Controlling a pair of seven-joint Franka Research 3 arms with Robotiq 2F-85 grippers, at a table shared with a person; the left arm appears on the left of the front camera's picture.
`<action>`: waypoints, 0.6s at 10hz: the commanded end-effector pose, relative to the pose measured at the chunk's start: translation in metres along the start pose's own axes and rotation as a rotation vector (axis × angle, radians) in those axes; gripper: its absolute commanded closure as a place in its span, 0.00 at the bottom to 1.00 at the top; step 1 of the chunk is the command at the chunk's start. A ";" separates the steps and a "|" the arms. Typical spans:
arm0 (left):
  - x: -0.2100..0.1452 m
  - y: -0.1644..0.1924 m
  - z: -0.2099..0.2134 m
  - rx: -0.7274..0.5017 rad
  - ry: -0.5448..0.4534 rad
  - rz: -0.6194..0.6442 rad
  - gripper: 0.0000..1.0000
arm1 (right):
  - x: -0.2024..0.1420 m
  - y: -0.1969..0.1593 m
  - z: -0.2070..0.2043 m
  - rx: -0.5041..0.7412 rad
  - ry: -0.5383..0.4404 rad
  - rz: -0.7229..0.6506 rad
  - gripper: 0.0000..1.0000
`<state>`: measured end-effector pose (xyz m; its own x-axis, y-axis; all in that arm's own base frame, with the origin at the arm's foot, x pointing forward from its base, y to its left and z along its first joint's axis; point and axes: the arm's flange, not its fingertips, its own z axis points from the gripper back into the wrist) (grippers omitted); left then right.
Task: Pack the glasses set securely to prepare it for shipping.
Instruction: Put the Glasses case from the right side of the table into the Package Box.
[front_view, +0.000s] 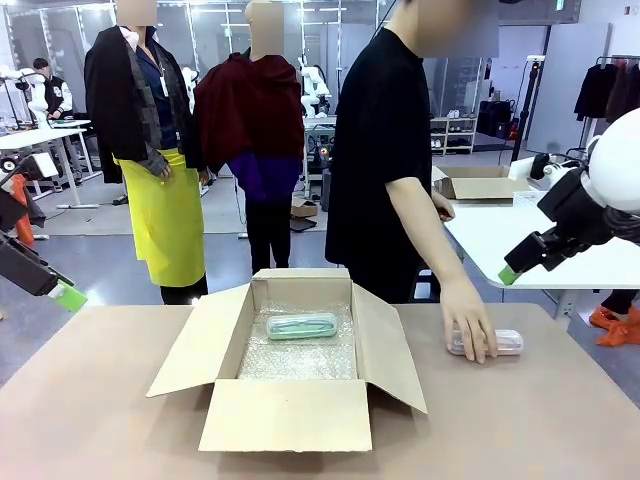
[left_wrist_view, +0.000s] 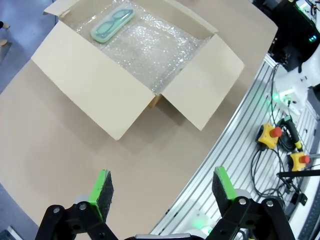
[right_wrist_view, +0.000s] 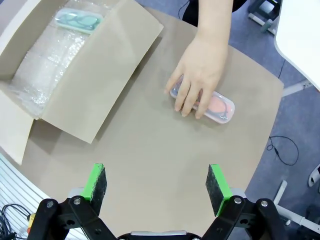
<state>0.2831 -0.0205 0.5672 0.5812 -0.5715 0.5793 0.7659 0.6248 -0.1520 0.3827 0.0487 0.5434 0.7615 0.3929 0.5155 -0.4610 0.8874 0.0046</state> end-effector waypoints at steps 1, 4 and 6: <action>-0.001 0.000 0.000 -0.001 0.008 -0.001 0.00 | -0.009 0.000 0.001 -0.026 0.005 -0.039 0.00; -0.001 0.000 0.000 -0.001 0.008 -0.001 0.00 | -0.014 0.001 0.002 -0.075 -0.006 -0.055 0.00; -0.001 0.000 0.000 -0.001 0.008 -0.001 0.00 | -0.007 -0.004 -0.001 -0.011 0.009 -0.016 0.00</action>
<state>0.2832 -0.0205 0.5671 0.5815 -0.5715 0.5790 0.7658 0.6249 -0.1522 0.3788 0.0418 0.5401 0.7728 0.3779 0.5098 -0.4375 0.8992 -0.0034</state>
